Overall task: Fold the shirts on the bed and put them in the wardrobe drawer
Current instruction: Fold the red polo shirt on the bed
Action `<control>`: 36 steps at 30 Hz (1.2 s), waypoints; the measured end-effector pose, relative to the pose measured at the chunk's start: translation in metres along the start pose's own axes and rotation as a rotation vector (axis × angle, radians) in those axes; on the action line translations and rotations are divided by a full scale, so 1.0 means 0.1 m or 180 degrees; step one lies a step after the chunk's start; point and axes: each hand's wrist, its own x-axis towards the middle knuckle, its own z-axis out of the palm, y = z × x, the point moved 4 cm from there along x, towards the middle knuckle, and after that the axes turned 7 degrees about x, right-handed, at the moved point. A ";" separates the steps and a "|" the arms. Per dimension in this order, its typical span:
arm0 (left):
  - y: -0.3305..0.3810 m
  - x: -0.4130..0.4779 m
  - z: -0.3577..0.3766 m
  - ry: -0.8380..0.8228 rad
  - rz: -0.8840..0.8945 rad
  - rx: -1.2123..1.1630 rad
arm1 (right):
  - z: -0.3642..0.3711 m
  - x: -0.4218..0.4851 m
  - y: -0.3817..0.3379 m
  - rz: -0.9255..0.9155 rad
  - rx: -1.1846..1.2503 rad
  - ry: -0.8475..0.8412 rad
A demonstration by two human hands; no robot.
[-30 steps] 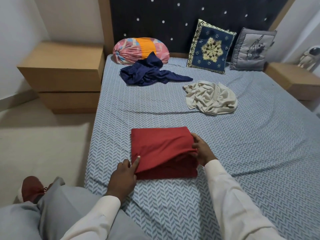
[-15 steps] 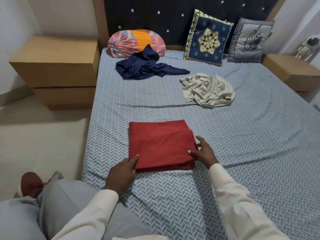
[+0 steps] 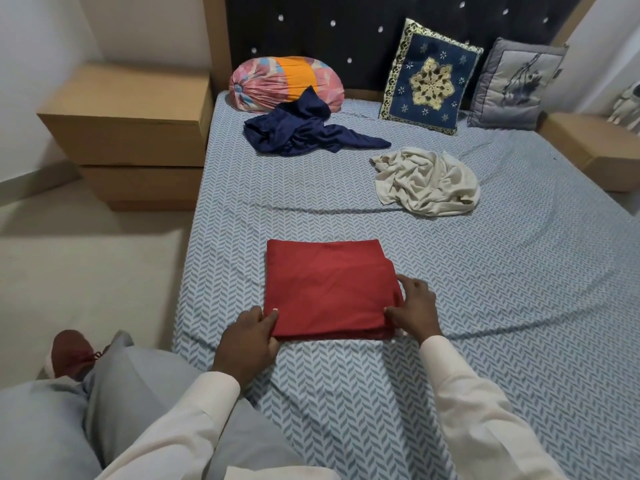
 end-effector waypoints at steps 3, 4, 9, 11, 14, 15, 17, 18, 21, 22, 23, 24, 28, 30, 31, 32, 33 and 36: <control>0.02 0.01 -0.01 0.0302 0.0039 -0.0215 | 0.05 0.12 -0.36 -0.0624 -0.0360 0.0114; 0.03 0.01 -0.02 0.0270 -0.0010 -0.0339 | 0.10 0.20 -0.46 -0.0748 -0.0436 0.0014; -0.03 0.06 0.04 -0.0009 -0.0347 -0.1108 | 0.35 0.83 -0.61 -0.0667 -0.0830 -0.0722; -0.08 0.07 0.06 -0.0088 -0.0462 -0.1391 | 0.35 1.01 -0.67 -0.0348 -0.0824 -0.0958; -0.12 0.10 0.07 -0.0187 -0.0632 -0.1693 | 0.39 1.19 -0.69 0.0208 -0.0805 -0.1066; -0.12 0.12 0.07 -0.0161 -0.0720 -0.1853 | 0.40 1.21 -0.72 0.0345 -0.0872 -0.1013; -0.15 0.14 0.07 -0.0137 -0.1057 -0.2191 | 0.45 1.20 -0.90 0.0358 -0.0960 -0.0713; -0.16 0.15 0.08 -0.0191 -0.1257 -0.2351 | 0.48 1.18 -1.04 0.0135 -0.0936 -0.0469; -0.17 0.14 0.10 -0.0426 -0.1684 -0.2645 | 0.69 1.08 -1.58 -0.0770 -0.0229 -0.0440; -0.17 0.13 0.14 -0.0492 -0.1747 -0.2662 | 0.82 1.05 -1.75 -0.0939 -0.0100 -0.0731; -0.16 0.13 0.17 -0.0520 -0.1771 -0.2685 | 0.91 1.05 -1.92 -0.1094 -0.0142 -0.0994; -0.17 0.12 0.20 -0.0561 -0.1813 -0.2719 | 1.05 1.08 -2.07 -0.1183 -0.0348 -0.1228; -0.22 0.09 0.25 -0.0654 -0.1855 -0.2974 | 1.37 1.20 -2.59 -0.1495 -0.1280 -0.1848; -0.22 0.08 0.26 -0.0689 -0.1859 -0.3114 | 1.43 1.22 -2.72 -0.1451 -0.1643 -0.2375; -0.22 0.08 0.27 -0.0707 -0.1817 -0.3087 | 1.44 1.23 -2.75 -0.1407 -0.1711 -0.2516; -0.24 0.08 0.30 -0.0731 -0.1773 -0.2977 | 1.47 1.25 -2.77 -0.1350 -0.1626 -0.2546; -0.24 0.09 0.32 -0.0760 -0.1732 -0.2807 | 1.49 1.29 -2.75 -0.1308 -0.1446 -0.2443; -0.27 0.10 0.31 -0.0789 -0.1770 -0.2420 | 1.53 1.33 -2.67 -0.1139 -0.1027 -0.1958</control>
